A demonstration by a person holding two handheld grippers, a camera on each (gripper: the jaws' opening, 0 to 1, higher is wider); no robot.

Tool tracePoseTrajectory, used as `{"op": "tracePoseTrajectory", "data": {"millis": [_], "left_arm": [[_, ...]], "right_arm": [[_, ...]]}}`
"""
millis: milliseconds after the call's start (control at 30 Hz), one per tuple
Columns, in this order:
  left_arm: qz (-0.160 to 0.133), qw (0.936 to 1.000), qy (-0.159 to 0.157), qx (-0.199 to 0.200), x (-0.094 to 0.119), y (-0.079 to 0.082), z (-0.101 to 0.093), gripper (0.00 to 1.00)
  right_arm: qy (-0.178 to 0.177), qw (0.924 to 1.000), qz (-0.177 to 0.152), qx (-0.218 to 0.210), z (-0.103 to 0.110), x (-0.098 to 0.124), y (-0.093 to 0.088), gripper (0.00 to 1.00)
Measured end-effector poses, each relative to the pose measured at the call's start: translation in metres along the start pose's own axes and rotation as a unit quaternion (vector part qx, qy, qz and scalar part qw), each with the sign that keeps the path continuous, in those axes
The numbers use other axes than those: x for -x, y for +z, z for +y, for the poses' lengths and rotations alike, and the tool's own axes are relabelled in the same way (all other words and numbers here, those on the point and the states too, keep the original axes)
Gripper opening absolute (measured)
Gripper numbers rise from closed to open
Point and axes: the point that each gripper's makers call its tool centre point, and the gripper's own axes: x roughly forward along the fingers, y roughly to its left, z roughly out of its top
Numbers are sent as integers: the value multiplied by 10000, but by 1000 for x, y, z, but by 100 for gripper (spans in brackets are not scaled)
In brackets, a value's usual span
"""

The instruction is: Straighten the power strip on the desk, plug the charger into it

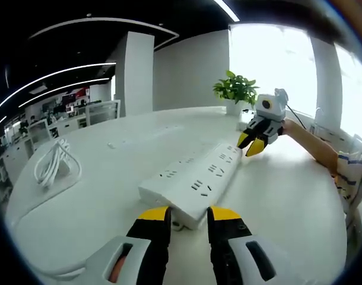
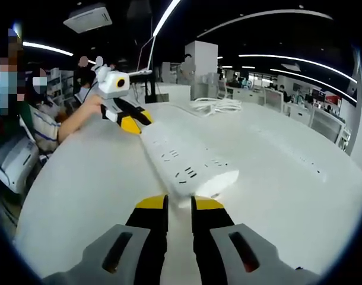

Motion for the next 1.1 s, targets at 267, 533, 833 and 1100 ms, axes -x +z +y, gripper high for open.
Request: {"op": "tracePoseTrajectory", "data": {"millis": [267,533,833,1100], "left_arm": [[-3,10000,-2,12,0,0,0,25],[11,10000,13,-36,0,1,2,25],[4,10000,11,-28,0,1,1,25],[-20,10000,-9,22,0,1,2,25]], "right_arm": [[-10,10000,5,3,-2,0,0,14],[-21,10000,1,-3,-3,0,0,14],[-21,10000,-7,-3,-1,-1,-1,14],[-17,10000,-14,19,-2,0,0,14]]}}
